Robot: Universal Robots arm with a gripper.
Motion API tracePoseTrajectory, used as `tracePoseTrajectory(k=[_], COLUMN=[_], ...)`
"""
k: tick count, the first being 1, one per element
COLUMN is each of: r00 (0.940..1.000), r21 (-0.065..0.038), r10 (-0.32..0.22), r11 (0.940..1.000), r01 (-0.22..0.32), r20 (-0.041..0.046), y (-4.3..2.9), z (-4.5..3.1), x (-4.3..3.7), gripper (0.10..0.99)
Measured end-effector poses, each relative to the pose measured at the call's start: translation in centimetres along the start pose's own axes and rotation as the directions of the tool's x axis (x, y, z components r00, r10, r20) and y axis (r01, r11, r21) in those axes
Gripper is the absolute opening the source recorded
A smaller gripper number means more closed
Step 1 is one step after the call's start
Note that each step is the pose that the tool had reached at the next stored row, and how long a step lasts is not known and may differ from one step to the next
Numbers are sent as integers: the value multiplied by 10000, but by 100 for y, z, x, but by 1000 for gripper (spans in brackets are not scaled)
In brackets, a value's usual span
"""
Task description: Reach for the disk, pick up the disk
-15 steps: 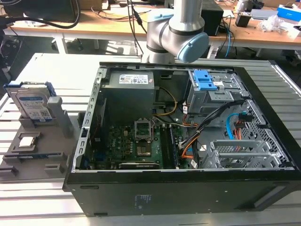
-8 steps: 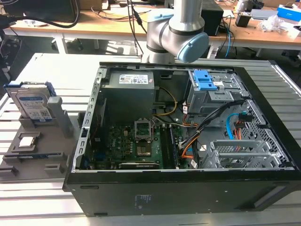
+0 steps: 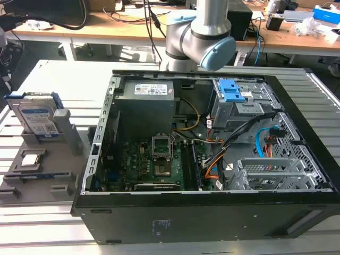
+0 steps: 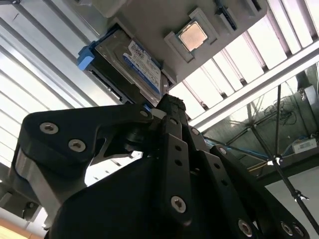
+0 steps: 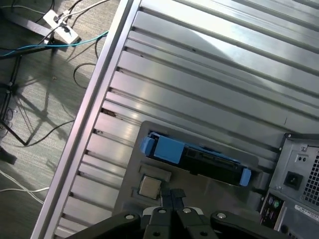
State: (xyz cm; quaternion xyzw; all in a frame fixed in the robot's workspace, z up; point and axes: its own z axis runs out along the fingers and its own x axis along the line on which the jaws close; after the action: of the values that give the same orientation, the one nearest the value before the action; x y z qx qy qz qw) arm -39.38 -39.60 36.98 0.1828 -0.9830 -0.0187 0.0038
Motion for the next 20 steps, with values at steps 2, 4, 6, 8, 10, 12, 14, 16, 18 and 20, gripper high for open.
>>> tracePoseTrajectory(k=[2, 4, 6, 8, 10, 12, 14, 16, 18, 20], r00=[9998, 9993, 9966, 9943, 9917, 9894, 9860, 9811, 9780, 9706], r21=[0, 0, -1, -2, -2, -3, -5, -6, -8, -10], r10=[-181, -376, -820, -1065, -1282, -1453, -1664, -1932, -2085, -2404], r11=[9998, 9993, 9966, 9943, 9918, 9894, 9861, 9812, 9780, 9707], r01=[181, 376, 820, 1065, 1282, 1453, 1664, 1932, 2085, 2404], r20=[-6, -13, -31, -40, -49, -55, -63, -73, -79, -91], y=[0, 0, 0, 0, 0, 0, 0, 0, 0, 0], z=[0, 0, 0, 0, 0, 0, 0, 0, 0, 0], x=[0, 0, 0, 0, 0, 0, 0, 0, 0, 0], gripper=[106, 106, 106, 106, 106, 106, 106, 106, 106, 106])
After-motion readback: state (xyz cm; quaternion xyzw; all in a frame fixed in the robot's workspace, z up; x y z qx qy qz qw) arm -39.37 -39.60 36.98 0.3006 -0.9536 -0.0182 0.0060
